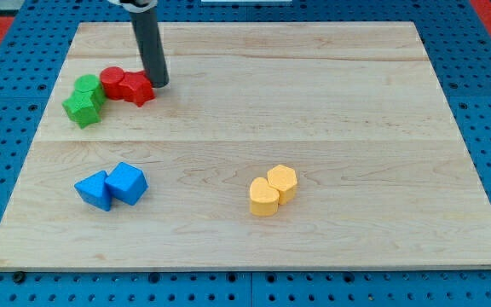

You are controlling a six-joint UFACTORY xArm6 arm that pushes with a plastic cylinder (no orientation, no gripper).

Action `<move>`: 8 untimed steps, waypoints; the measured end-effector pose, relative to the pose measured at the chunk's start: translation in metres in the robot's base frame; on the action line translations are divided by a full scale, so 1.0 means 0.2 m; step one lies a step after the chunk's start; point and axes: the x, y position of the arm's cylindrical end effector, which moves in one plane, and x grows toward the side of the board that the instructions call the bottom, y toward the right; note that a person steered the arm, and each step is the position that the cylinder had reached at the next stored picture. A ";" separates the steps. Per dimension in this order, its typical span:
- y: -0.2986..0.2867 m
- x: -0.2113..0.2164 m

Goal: Place robot arm to the bottom of the blue triangle

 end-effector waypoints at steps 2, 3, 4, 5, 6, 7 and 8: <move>0.15 0.12; 0.13 0.32; 0.00 0.37; -0.14 0.44; -0.28 0.56; -0.45 0.69; -0.49 0.90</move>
